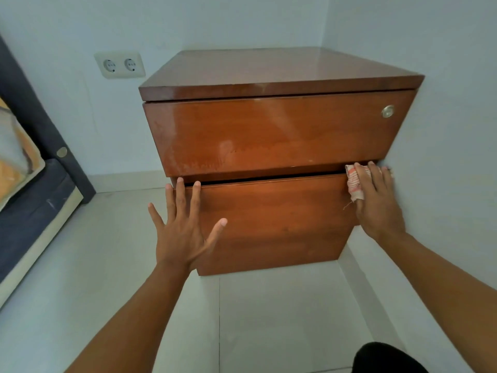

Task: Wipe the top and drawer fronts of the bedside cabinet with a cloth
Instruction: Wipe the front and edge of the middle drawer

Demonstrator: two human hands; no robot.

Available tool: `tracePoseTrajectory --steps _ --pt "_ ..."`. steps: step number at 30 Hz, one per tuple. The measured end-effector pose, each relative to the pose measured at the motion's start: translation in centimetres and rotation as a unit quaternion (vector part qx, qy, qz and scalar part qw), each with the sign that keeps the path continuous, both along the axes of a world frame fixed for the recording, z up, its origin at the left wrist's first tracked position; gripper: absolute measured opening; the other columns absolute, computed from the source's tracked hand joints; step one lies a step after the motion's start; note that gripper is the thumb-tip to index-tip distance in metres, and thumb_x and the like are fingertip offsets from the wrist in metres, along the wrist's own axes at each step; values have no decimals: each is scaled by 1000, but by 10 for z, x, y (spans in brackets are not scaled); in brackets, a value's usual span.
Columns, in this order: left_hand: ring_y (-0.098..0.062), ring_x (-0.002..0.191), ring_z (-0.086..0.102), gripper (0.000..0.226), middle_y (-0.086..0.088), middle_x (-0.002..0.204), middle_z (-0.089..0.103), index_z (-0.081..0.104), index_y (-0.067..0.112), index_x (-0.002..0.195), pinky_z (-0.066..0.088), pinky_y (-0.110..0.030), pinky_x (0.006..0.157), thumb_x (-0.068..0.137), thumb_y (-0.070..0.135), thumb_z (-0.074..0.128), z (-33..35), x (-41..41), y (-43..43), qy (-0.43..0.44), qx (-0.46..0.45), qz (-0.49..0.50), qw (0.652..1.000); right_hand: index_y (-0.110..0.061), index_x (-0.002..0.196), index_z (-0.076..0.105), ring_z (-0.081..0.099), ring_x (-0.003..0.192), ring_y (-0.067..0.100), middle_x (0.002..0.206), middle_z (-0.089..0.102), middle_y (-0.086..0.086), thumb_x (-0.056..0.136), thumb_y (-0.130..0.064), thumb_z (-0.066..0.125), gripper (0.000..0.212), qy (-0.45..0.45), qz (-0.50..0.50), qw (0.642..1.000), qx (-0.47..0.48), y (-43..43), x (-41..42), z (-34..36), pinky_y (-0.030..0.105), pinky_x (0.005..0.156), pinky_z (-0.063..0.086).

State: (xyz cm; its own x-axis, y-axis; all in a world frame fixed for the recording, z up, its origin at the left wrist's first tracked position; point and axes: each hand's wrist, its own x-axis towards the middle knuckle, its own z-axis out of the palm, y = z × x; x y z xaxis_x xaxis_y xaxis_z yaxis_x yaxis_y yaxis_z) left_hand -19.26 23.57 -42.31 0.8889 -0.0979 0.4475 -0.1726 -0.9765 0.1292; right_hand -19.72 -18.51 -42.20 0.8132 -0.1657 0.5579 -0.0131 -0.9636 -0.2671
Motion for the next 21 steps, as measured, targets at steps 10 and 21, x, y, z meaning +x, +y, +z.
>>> tracePoseTrajectory --steps 10,21 --pt "-32 157 -6 98 -8 171 -5 -3 29 162 2 -72 118 85 88 10 26 -8 7 63 31 -11 997 -26 146 57 62 115 21 133 63 7 99 -9 41 53 -58 -5 960 275 60 -28 41 23 99 49" --pt "-29 157 -9 97 -6 171 -4 -2 29 162 -2 -72 118 85 87 8 33 -8 8 82 32 -13 996 -18 157 40 24 153 36 164 28 15 95 0 54 66 32 90 995 37 86 -6 37 54 121 34"
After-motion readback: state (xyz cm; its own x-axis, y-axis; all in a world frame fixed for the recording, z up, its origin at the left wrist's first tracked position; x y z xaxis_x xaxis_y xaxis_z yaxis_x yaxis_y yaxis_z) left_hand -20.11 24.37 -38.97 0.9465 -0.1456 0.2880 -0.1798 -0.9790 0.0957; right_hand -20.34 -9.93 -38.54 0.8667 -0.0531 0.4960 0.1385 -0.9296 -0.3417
